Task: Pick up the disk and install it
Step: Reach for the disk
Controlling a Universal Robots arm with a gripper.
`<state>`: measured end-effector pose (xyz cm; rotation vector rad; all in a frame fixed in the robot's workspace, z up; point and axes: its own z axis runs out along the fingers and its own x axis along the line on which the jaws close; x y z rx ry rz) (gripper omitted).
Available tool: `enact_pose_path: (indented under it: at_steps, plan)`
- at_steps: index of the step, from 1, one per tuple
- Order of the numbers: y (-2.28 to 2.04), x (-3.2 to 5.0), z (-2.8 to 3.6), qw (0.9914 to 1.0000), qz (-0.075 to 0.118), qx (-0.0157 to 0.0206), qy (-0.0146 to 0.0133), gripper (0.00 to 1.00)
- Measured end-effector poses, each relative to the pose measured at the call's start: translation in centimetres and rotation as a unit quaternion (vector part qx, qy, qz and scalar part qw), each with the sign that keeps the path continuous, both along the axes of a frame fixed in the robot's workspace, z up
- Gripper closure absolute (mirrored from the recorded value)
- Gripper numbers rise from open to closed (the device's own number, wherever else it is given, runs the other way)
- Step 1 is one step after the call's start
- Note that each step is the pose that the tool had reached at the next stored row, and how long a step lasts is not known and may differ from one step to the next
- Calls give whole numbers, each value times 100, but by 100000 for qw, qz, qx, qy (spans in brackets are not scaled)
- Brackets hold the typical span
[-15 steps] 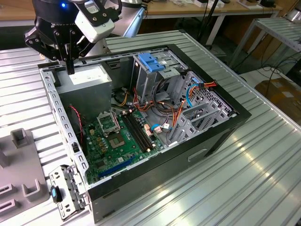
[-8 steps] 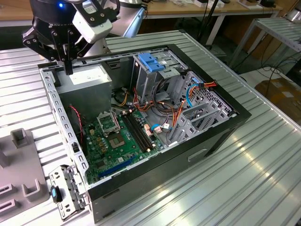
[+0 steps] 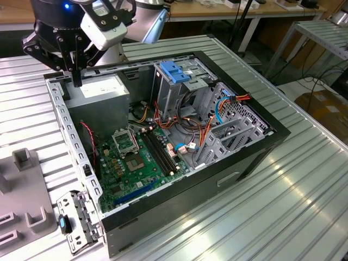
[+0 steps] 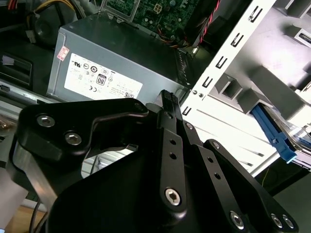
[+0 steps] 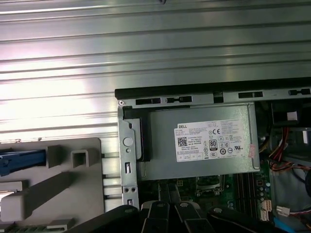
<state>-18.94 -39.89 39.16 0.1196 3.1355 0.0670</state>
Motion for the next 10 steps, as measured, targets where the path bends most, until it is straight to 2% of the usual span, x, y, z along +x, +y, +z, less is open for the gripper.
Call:
enact_pose_path:
  at_steps: [10]
  plan:
    - [0,-50,-1,100000,-1,-1,12,89]
